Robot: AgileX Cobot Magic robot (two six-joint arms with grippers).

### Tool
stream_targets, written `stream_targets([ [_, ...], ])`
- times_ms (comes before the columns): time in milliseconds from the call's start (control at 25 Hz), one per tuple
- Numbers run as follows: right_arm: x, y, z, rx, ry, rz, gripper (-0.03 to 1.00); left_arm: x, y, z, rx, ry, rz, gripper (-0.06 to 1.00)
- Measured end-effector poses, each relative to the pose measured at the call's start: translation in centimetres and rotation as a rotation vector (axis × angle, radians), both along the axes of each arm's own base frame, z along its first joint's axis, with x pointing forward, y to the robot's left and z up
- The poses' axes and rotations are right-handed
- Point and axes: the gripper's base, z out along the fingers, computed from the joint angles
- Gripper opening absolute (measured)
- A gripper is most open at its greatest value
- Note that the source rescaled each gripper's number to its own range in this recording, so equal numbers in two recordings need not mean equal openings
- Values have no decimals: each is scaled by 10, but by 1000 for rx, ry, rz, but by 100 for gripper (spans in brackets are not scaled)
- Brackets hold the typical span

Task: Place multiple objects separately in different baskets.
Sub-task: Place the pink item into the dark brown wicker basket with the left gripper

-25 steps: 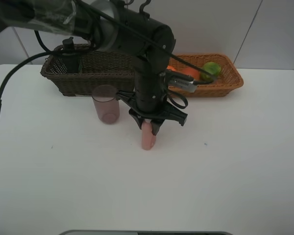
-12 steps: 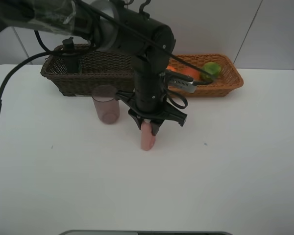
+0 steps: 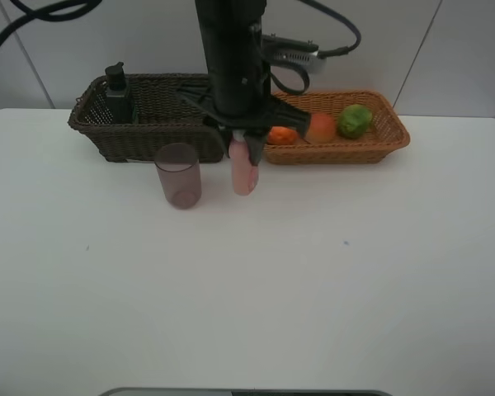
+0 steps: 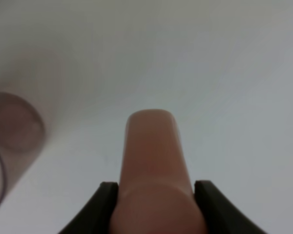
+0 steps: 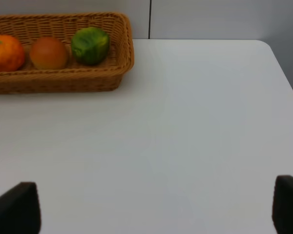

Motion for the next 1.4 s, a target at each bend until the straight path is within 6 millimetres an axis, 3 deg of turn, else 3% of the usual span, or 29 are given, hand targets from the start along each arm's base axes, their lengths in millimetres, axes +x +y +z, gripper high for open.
stream_targets([
  [280, 0, 0, 0, 0, 0, 0, 100, 49, 47, 42, -3, -146, 123, 41],
  [680, 0, 0, 0, 1, 0, 1, 100, 94, 106, 49, 0, -276, 254, 41],
  [960, 0, 0, 0, 1, 0, 1, 100, 120, 133, 22, 21, -275, 304, 41],
  [1400, 0, 0, 0, 1, 0, 1, 100, 140, 143, -38, 67, -204, 301, 41],
])
